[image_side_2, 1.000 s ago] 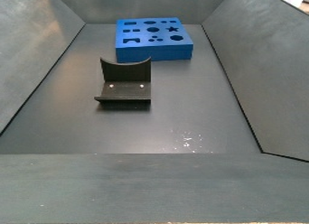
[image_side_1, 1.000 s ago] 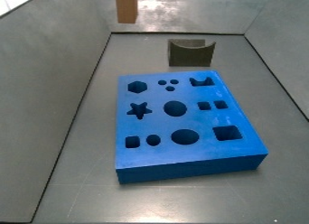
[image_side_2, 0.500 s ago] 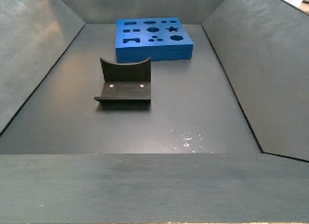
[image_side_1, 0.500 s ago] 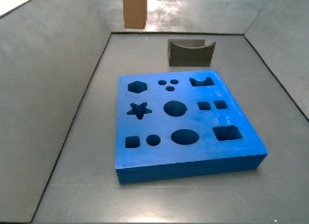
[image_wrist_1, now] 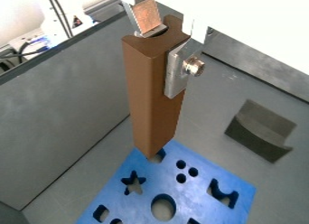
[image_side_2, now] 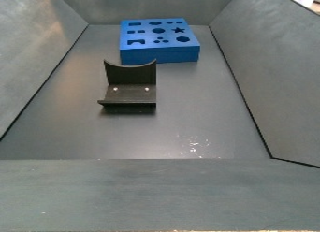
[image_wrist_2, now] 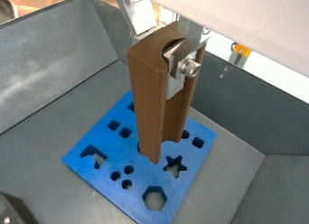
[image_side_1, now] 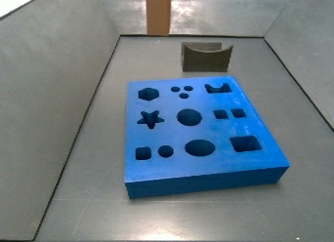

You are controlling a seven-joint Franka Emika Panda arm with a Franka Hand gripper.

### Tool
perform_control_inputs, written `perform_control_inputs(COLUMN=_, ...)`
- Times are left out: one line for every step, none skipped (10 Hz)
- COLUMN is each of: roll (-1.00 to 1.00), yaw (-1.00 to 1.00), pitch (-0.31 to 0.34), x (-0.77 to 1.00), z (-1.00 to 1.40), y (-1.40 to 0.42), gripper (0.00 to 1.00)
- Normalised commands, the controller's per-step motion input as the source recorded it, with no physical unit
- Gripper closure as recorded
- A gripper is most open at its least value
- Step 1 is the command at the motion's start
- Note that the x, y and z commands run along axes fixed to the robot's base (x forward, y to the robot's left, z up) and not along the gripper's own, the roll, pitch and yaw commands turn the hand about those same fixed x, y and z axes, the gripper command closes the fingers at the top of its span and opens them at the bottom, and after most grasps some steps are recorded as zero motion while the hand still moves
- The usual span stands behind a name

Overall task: Pick up the arch object. Move up. Move to above the board. Insert the arch object.
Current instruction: Insert the arch object.

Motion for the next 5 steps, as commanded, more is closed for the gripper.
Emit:
perform_control_inputs(roll=0.00, yaw=-0.27, pitch=0.024, x=0.83, z=-0.07, y=0.04, gripper=1.00)
perform_control_inputs(roll=0.01, yaw=-0.33, pitch=0.011, x=0.78, z=-0.09, y=0.07, gripper=1.00)
perform_control_inputs(roll=0.03, yaw=-0.40, pitch=0.011, x=0.71, z=-0.11, y=0.09, gripper=1.00)
perform_control_inputs(roll=0.05, yaw=-0.45, pitch=0.020, x=0.65, z=-0.11, y=0.11, gripper=1.00)
perform_control_inputs(roll=0.05, yaw=-0.43, pitch=0.014, x=0.67, z=-0.12, y=0.11, gripper=1.00)
